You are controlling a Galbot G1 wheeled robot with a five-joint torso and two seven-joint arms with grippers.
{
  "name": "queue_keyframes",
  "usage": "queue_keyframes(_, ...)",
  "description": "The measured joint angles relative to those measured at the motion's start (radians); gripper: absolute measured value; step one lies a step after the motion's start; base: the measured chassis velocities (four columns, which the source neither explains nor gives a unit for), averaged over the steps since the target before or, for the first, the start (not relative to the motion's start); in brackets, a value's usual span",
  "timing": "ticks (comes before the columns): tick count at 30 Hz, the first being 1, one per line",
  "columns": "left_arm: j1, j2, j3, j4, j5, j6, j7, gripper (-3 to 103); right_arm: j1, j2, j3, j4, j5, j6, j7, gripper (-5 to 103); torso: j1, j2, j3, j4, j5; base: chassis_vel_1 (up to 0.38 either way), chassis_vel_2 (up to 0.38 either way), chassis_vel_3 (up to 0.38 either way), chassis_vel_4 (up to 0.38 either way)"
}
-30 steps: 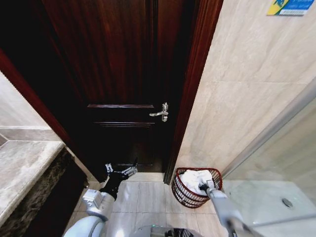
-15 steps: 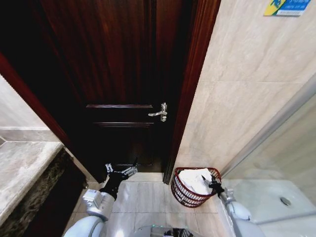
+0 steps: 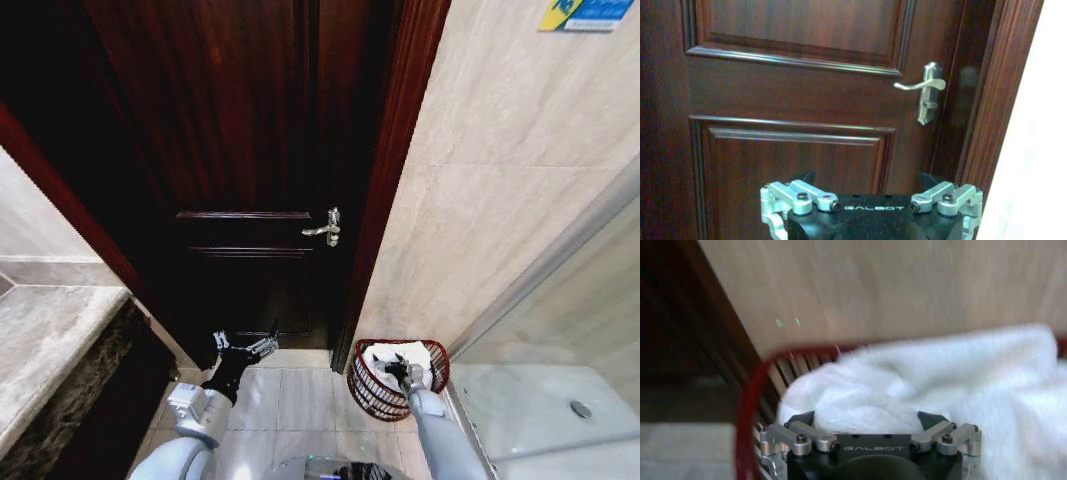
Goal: Discard the used towel into the hamper.
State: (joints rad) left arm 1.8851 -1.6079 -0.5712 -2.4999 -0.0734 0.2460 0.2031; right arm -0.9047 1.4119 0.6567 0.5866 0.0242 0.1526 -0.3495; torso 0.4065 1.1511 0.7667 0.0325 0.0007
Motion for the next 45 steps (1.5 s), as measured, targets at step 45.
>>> queue_keyframes(45,0.0,0.0,0.0,0.0,0.0,0.0,0.0,100,-0.336,-0.039,0.032,0.578,-0.043,-0.169,-0.019,100,0.0,0.0,0.0,0.0001,-0.0004,0.0,0.0,0.0,0.0)
